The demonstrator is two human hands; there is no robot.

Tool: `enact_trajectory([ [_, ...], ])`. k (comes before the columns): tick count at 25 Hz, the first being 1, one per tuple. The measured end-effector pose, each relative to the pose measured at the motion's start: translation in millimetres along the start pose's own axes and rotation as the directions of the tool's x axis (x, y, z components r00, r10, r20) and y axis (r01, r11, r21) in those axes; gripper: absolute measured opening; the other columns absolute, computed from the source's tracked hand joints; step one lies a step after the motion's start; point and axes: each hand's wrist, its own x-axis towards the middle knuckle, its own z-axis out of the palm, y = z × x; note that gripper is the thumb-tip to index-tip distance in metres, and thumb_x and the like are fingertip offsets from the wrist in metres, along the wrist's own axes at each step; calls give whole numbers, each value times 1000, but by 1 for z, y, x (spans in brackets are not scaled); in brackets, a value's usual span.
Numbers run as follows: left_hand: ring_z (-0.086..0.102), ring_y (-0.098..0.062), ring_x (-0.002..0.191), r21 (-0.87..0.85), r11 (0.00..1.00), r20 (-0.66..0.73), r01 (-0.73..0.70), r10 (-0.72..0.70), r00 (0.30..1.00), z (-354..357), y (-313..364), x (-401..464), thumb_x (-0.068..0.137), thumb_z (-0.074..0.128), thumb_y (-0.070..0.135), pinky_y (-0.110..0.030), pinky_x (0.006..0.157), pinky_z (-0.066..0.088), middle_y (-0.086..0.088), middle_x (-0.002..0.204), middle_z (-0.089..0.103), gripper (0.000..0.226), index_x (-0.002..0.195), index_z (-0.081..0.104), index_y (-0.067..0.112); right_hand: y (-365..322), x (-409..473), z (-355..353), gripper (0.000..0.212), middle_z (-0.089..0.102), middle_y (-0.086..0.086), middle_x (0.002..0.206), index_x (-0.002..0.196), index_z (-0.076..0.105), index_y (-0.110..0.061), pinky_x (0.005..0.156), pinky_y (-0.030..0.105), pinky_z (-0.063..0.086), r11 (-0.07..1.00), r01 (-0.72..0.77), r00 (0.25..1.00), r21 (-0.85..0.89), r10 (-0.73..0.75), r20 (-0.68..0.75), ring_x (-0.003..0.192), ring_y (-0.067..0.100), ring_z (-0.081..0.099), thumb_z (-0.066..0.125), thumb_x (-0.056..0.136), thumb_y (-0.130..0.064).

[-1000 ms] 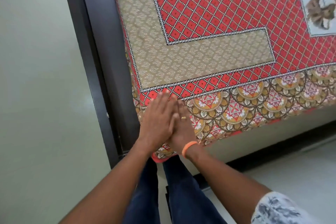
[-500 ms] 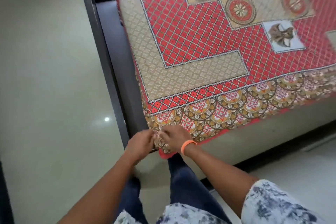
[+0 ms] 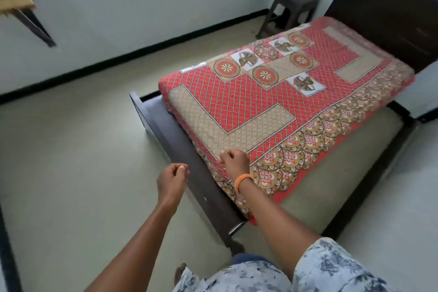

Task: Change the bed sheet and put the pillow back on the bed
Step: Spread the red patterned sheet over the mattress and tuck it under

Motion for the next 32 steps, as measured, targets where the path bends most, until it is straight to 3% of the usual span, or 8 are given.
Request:
enact_trajectory([
  [3,67,-24,71,-26,999,-8,-47,47,999,-35,27,20,95,53,20,-41,70,56,2,78,73,21,82,70,21,-35,-16,25,26,72,-2,68,66,68,-12,70,34,57,999,33,999,29,-32,-36,72,19,70,58,89,-18],
  [6,64,-18,69,-62,994,27,-90,92,995,-54,57,47,95,54,21,-36,68,53,4,78,73,21,81,69,22,-67,-4,42,25,72,-2,70,69,66,-14,72,34,58,994,42,991,102,-28,-128,73,19,71,58,92,-17],
  [12,62,-16,68,-67,997,44,-44,47,998,-105,78,143,96,54,18,-28,63,49,-2,84,74,20,84,70,18,-109,55,120,24,72,5,76,70,60,-16,76,36,57,979,-41,978,200,81,-195,78,23,70,54,93,-12],
  [17,63,-19,69,15,1000,31,17,-17,999,-159,117,266,97,53,17,-30,61,49,-4,84,73,22,83,70,16,-173,149,214,20,71,4,72,72,61,-12,73,34,58,944,-172,963,283,222,-154,71,21,68,52,88,-7],
  [22,63,-19,68,68,998,35,-6,4,999,-199,192,394,95,55,15,-30,62,49,-5,82,73,21,80,70,17,-275,238,291,19,67,3,69,71,60,-14,64,30,54,944,-142,980,299,176,-90,68,21,64,55,89,-10],
  [24,62,-20,68,50,998,91,37,-42,995,-200,213,447,95,55,15,-28,60,48,-5,83,72,16,89,70,13,-301,271,313,19,68,3,69,71,59,-18,63,32,56,945,-141,975,296,184,-123,67,22,64,57,89,-11],
  [27,60,-21,66,95,995,234,37,-58,971,-196,244,537,93,55,13,-27,60,46,-5,84,71,13,93,68,11,-327,331,339,17,71,6,72,72,62,-15,75,43,59,939,-188,942,289,256,-217,74,25,71,56,87,-10],
  [32,55,-20,63,205,978,436,-40,-55,898,-189,305,664,94,52,10,-27,56,42,-6,81,67,18,84,65,16,-365,404,371,15,73,13,82,71,62,-16,72,43,58,899,-293,806,325,416,-422,78,31,68,55,84,-10],
])
